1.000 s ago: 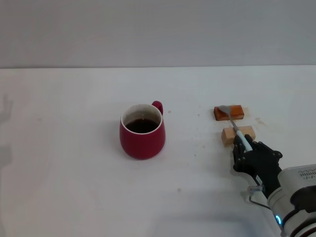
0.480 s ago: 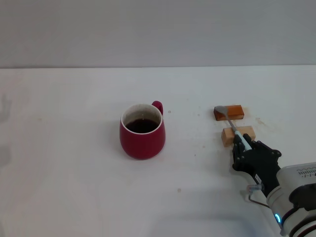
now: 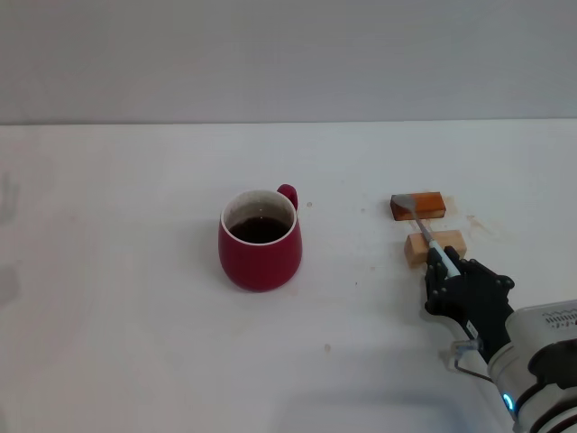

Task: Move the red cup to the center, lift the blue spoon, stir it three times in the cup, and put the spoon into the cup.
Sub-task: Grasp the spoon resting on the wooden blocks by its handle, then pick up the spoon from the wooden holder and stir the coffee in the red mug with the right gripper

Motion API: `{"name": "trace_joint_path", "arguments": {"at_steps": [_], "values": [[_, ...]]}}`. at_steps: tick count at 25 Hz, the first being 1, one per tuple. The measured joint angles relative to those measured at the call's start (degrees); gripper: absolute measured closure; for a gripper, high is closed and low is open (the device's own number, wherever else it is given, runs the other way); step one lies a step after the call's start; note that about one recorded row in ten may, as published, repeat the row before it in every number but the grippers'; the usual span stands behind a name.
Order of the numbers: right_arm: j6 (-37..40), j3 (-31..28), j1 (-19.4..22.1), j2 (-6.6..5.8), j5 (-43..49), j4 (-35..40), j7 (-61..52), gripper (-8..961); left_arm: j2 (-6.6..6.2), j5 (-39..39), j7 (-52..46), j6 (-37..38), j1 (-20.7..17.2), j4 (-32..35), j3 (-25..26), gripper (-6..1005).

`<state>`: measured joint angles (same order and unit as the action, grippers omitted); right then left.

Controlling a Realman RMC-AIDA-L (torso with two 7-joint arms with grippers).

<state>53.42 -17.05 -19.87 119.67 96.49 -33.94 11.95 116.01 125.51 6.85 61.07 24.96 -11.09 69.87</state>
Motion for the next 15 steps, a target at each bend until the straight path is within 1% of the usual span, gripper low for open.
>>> {"name": "trace_joint_path", "arguments": {"at_steps": [8,15], "values": [[2.86,-0.01,0.77,0.00,0.19,-0.38,0.56,795,0.00,0.00,0.00,0.01,0.00,0.02,0.00,175],[6.31,-0.02,1.42,-0.30,0.36,-0.48,0.70,796,0.03,-0.02,0.00,0.00,0.00,0.02,0.00,175]]}}
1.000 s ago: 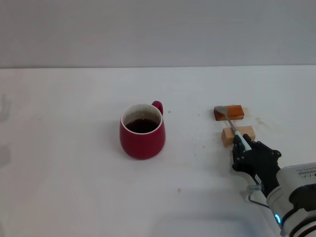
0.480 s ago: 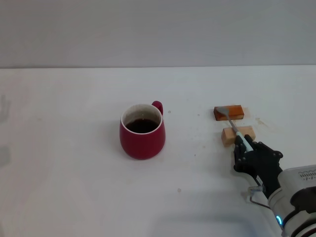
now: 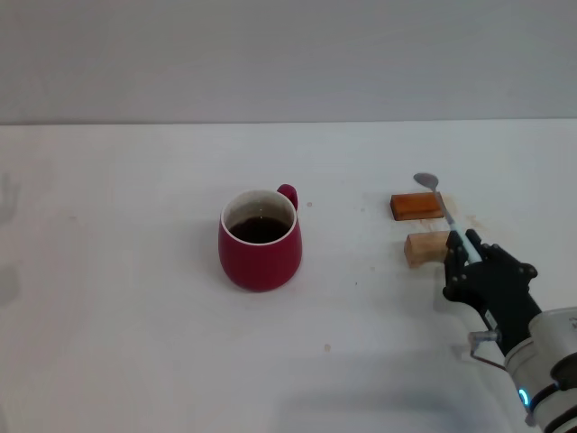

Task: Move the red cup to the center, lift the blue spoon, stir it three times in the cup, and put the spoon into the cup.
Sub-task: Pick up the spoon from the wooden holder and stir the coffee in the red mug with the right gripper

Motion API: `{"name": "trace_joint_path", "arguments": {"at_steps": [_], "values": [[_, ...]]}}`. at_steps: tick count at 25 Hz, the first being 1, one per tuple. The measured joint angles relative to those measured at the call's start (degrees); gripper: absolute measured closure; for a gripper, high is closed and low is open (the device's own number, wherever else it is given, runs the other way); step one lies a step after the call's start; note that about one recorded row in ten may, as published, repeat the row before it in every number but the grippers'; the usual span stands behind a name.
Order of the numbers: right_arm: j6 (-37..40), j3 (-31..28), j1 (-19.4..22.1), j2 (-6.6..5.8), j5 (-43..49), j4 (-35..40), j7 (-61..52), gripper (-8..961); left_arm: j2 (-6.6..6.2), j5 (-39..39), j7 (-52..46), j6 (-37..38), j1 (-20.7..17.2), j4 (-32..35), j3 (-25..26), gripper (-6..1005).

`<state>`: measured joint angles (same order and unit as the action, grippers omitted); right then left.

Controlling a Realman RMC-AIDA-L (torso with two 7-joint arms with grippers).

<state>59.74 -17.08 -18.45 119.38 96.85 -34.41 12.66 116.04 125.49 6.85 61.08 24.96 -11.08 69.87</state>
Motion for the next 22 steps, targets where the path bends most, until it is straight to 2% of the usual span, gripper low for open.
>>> {"name": "trace_joint_path", "arguments": {"at_steps": [13,17,22], "values": [[14.18,0.21,1.10,-0.94,1.33,0.12,-0.74,796,0.26,-0.17,0.00,-0.46,0.09,0.48,0.28,175],[17.64,-0.19,1.88,-2.07,5.41,0.53,-7.35,795,0.26,-0.17,0.00,-0.59,0.20,0.88,0.84,175],[19.07,0.11,1.89,-3.15,7.14,0.64,-10.29,797,0.55,-0.17,0.00,-0.83,0.29,1.42,1.45,175]]}}
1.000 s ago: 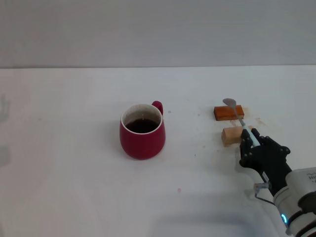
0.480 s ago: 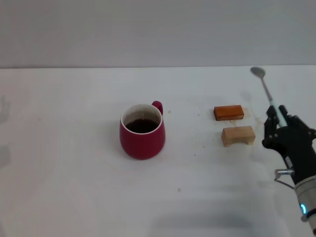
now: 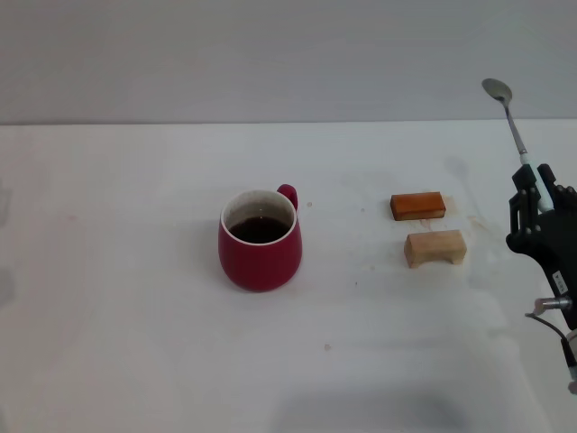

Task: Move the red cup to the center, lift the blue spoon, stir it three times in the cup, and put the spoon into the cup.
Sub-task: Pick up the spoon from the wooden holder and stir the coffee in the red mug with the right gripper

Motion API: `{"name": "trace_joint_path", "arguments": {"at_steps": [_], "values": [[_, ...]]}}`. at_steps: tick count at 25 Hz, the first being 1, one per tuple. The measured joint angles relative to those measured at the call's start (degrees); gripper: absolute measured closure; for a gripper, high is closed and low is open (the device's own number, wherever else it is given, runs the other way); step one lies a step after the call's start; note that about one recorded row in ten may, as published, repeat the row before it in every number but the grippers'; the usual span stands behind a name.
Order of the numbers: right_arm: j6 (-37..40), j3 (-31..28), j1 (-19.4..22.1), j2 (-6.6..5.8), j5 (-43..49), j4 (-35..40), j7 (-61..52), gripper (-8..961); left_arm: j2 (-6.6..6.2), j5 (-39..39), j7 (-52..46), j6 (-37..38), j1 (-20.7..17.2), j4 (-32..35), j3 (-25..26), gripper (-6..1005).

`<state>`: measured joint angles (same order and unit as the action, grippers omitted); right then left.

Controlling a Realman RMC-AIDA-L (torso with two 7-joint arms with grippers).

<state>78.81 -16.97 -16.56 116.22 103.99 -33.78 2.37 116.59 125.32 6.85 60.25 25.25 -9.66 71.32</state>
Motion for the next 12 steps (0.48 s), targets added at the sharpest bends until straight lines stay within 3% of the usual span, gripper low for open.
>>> {"name": "trace_joint_path", "arguments": {"at_steps": [3,4,6,7,8,9,12], "values": [[-0.12,-0.12,0.01,-0.54,1.32,-0.32,-0.03,797,0.05,0.00,0.00,-0.53,0.02,0.08,0.09,175],[-0.41,0.03,0.02,-1.34,1.74,-1.37,-0.05,797,0.06,0.00,0.00,-0.66,0.03,0.08,0.10,175],[-0.59,0.11,0.02,-1.73,1.78,-2.02,-0.06,797,0.15,0.01,0.00,-0.96,0.09,0.08,0.13,175],[-1.23,0.16,0.02,-2.76,1.79,-3.77,-0.04,797,0.25,0.02,0.00,-1.01,0.11,0.11,0.13,175],[-1.23,0.16,0.02,-2.76,1.79,-3.77,-0.04,797,0.25,0.02,0.00,-1.01,0.11,0.11,0.13,175],[-1.97,0.17,0.01,-3.69,1.81,-5.21,0.34,797,0.32,0.01,0.00,-1.01,0.11,0.15,0.13,175],[-2.82,0.02,-0.21,-4.68,2.14,-6.45,0.64,797,0.40,0.02,0.00,-1.02,0.11,0.17,0.13,175]]}}
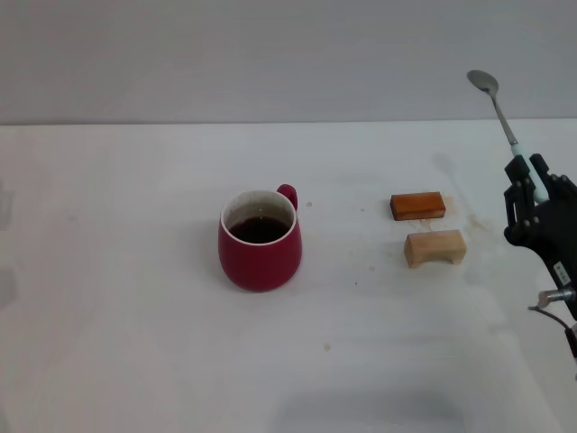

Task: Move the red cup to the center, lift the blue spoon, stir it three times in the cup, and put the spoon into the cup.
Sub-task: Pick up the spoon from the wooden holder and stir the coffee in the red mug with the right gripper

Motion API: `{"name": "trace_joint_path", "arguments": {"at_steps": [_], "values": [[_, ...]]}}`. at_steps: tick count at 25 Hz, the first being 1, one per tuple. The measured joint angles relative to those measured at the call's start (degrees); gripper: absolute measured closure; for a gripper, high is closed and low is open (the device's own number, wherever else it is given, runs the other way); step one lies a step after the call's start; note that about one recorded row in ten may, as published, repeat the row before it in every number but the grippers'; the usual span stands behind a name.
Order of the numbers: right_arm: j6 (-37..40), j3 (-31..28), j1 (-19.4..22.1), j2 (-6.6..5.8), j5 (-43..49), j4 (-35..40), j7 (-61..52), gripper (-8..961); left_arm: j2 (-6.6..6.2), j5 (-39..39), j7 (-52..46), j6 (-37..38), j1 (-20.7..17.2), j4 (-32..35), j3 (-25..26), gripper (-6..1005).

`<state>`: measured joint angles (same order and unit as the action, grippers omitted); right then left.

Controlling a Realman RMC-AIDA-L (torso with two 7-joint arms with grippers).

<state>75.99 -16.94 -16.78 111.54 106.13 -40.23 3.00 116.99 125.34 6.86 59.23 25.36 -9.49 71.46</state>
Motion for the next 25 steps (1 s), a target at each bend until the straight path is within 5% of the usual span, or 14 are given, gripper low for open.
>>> {"name": "trace_joint_path", "arguments": {"at_steps": [7,12,19,25], "values": [[-7.64,-0.62,-3.11,-5.12,2.48,-5.79,0.73,796,0.12,0.00,0.00,-0.05,0.21,0.01,0.00,175],[-14.15,-4.51,-3.46,-7.13,7.84,-10.47,1.56,796,0.11,0.00,0.00,-0.14,0.30,0.00,0.03,175],[-26.53,-16.06,0.34,-6.84,22.10,-16.15,1.59,796,0.04,0.00,0.00,-0.17,0.32,0.00,0.25,175],[-40.01,-29.18,7.87,-4.64,37.92,-26.32,1.60,796,-0.10,0.09,0.00,-0.22,0.30,0.00,1.42,175]]}}
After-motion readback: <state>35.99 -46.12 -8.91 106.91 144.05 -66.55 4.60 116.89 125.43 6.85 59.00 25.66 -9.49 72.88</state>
